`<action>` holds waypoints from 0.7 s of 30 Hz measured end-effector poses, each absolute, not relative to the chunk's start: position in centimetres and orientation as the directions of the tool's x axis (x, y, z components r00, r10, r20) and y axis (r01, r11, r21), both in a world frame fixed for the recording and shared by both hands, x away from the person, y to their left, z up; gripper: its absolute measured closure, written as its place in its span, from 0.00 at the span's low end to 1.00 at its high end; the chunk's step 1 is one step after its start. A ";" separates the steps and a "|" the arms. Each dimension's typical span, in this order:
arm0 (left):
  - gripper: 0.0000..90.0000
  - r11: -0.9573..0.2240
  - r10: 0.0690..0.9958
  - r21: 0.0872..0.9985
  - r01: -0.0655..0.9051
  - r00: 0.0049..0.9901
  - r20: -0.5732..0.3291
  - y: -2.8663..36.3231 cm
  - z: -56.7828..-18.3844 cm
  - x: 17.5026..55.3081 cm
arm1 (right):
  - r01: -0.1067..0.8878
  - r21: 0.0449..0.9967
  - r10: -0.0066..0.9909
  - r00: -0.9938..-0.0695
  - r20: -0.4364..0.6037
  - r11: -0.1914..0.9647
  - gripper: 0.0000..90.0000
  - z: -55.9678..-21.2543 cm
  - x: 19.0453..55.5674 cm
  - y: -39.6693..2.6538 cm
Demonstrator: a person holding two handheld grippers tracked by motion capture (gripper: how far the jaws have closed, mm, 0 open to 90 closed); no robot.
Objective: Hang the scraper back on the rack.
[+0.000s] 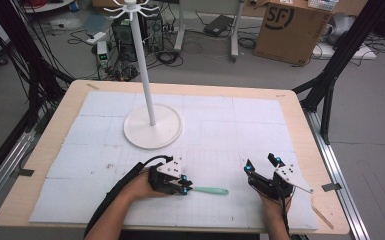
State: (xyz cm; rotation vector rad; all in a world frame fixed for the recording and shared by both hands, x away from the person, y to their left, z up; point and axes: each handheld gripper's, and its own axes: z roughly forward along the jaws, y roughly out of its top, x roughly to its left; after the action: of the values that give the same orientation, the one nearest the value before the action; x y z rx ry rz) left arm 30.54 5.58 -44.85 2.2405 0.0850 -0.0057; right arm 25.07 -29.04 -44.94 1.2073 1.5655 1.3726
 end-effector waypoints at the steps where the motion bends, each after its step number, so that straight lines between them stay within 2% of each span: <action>1: 0.87 -0.620 0.059 0.782 0.063 0.998 -0.034 5.6 -44.9 30.5 | 0.186 0.983 0.951 -0.303 0.063 -0.006 0.19 -44.9 25.1 -29.0; 21: 0.91 -0.609 0.079 0.790 0.080 0.996 -0.040 5.8 -44.9 30.4 | 0.187 0.982 0.950 -0.307 0.061 -0.002 0.20 -44.9 25.1 -29.1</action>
State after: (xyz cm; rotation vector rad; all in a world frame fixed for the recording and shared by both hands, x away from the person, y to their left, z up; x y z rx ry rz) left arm 30.41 5.75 -44.93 2.2272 0.1098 -0.0010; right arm 25.10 -29.05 -44.94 1.2045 1.5695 1.3729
